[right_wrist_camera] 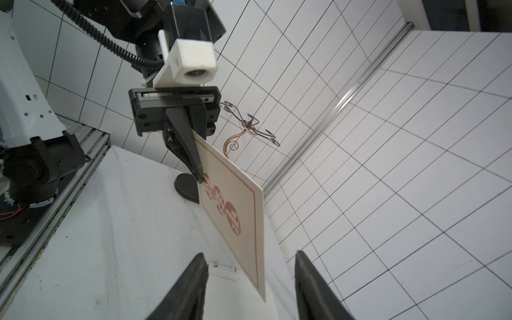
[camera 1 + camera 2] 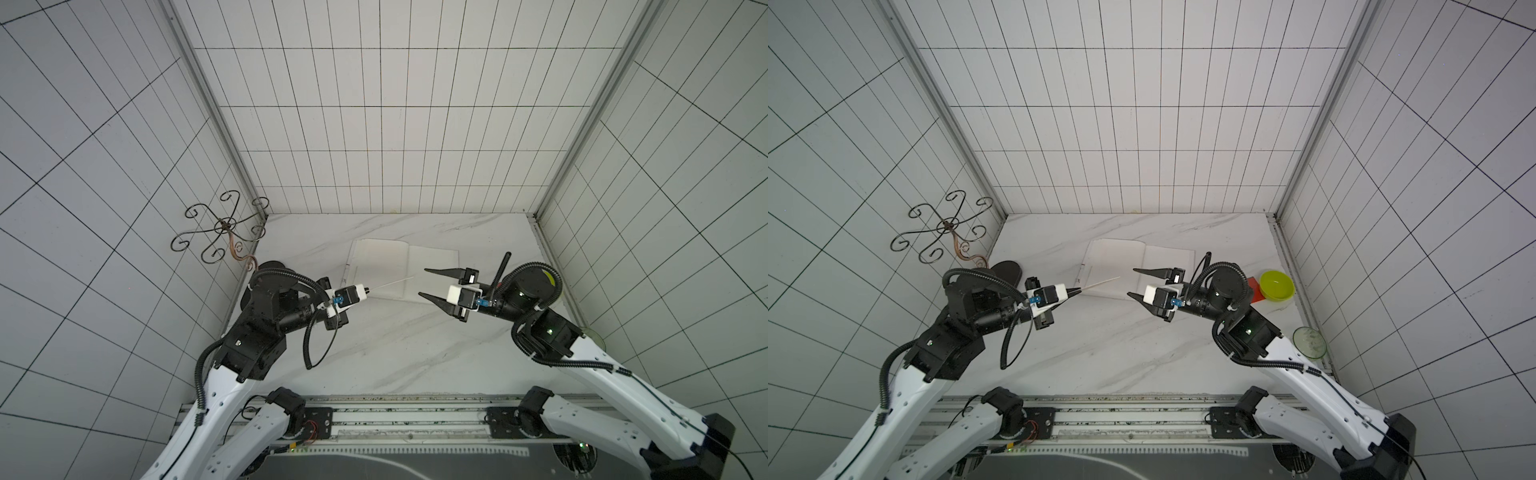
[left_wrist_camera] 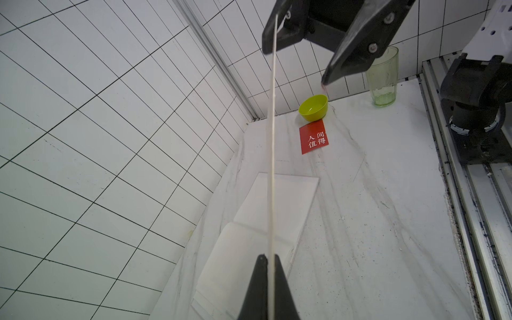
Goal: Place the photos into the photo albums
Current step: Pick up the photo at the center of the board.
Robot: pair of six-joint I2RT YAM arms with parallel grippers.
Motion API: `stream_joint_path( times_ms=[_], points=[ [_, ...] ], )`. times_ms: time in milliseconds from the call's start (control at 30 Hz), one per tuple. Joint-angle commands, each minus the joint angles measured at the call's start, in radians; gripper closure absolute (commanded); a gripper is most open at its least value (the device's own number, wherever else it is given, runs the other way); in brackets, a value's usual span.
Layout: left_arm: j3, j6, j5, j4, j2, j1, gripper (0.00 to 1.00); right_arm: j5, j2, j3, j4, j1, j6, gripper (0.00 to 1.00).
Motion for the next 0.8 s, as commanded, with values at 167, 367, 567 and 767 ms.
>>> stream_joint_path(
  times_ms=[167, 367, 567, 767],
  points=[
    [0.024, 0.119, -0.010, -0.067, 0.000, -0.036, 1.00, -0.135, 0.076, 0.106, -0.069, -0.006, -0.043, 0.49],
    [0.008, 0.141, -0.033, -0.056, 0.003, -0.057, 1.00, -0.177, 0.106, 0.145, -0.125, 0.003, -0.058, 0.67],
    [0.008, 0.139, -0.030, -0.037, 0.020, -0.069, 1.00, -0.181, 0.103, 0.149, -0.134, 0.016, -0.060, 0.85],
    [0.007, 0.131, -0.023, -0.034, 0.017, -0.072, 1.00, -0.124, 0.076, 0.111, -0.091, 0.015, -0.045, 1.00]
  ],
)
